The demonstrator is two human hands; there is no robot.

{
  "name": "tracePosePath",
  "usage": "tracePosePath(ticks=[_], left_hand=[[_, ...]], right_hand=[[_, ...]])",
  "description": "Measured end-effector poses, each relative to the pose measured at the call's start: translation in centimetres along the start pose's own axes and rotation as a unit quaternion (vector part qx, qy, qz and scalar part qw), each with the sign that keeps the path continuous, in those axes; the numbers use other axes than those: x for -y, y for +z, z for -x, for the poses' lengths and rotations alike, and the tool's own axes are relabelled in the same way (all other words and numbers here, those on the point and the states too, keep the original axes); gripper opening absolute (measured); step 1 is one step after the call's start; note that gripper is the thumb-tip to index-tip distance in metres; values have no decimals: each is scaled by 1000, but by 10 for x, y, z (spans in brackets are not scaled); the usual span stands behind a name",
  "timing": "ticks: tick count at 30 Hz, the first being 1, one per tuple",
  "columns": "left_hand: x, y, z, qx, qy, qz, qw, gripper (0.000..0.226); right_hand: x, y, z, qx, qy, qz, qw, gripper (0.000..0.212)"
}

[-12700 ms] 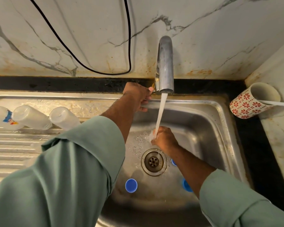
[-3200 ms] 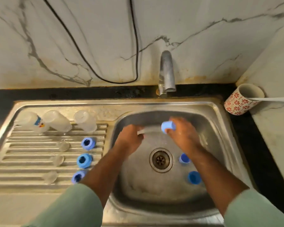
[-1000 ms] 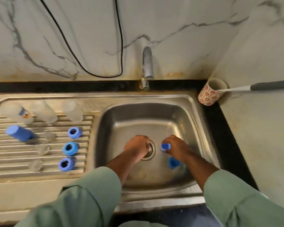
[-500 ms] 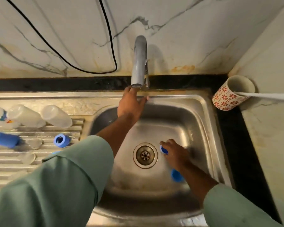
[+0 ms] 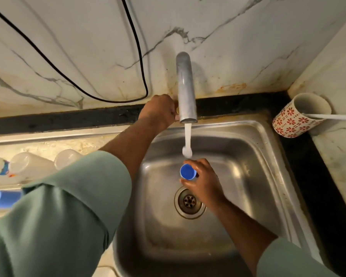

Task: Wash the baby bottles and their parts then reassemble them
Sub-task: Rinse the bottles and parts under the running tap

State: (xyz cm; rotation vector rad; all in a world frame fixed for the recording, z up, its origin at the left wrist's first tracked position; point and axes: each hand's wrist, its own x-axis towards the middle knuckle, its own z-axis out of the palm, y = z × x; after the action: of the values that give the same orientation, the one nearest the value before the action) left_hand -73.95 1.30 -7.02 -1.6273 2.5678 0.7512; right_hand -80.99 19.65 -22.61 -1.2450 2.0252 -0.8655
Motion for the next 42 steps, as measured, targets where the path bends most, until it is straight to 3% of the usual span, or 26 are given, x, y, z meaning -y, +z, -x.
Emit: tracePosePath(ticks=[4, 9, 11, 13, 17, 19, 21, 23, 24, 25, 26, 29, 31, 35, 39, 42], left_hand=[[-1, 1, -2, 40, 3, -18, 999, 28], [-11, -14, 6, 58, 36, -165, 984, 30], [-15, -17, 8, 71, 59, -211, 973, 31], [-18, -17, 7, 79, 74, -229, 967, 31], [-17, -17, 7, 71, 105, -267, 955, 31], [-16, -14, 4, 62, 108, -275, 953, 33], [-13, -13, 3, 64, 101, -277, 953, 34], [-12, -11, 4, 56, 106, -276, 954, 35], [-12, -11, 3, 49, 111, -284, 951, 35], [-12, -10, 2, 50, 112, -287, 950, 36], [-11, -10, 1, 56, 108, -280, 952, 38], [-8, -10, -1, 55, 95, -241, 964, 38], [-6, -9, -1, 60, 80, -209, 973, 36], [-10, -8, -2, 72, 70, -183, 978, 36], [-11, -10, -1, 66, 55, -155, 984, 36], [-10, -9, 2, 69, 41, -130, 988, 37]], right_hand=[[-2, 6, 3, -13, 46, -8, 999, 55], [-3, 7, -4, -42, 53, -55, 996, 51], [-3, 9, -8, -5, 48, -49, 998, 49], [-5, 7, -14, -39, 50, -114, 991, 47], [3, 3, -28, -11, 94, -202, 975, 13], [1, 5, -34, -43, 160, -311, 936, 21], [4, 9, -34, 24, 241, -435, 867, 23], [7, 14, -32, 59, 345, -567, 745, 27], [8, 18, -35, 35, 380, -620, 686, 23], [9, 23, -37, 11, 395, -647, 652, 18], [10, 27, -38, 3, 394, -634, 665, 14], [9, 34, -43, -3, 361, -501, 787, 3], [2, 33, -40, -14, 298, -449, 842, 15], [-6, 21, -38, 51, 153, -388, 908, 45], [-11, 8, -40, 100, 69, -218, 968, 44], [-12, 1, -39, 131, 43, -180, 974, 40]])
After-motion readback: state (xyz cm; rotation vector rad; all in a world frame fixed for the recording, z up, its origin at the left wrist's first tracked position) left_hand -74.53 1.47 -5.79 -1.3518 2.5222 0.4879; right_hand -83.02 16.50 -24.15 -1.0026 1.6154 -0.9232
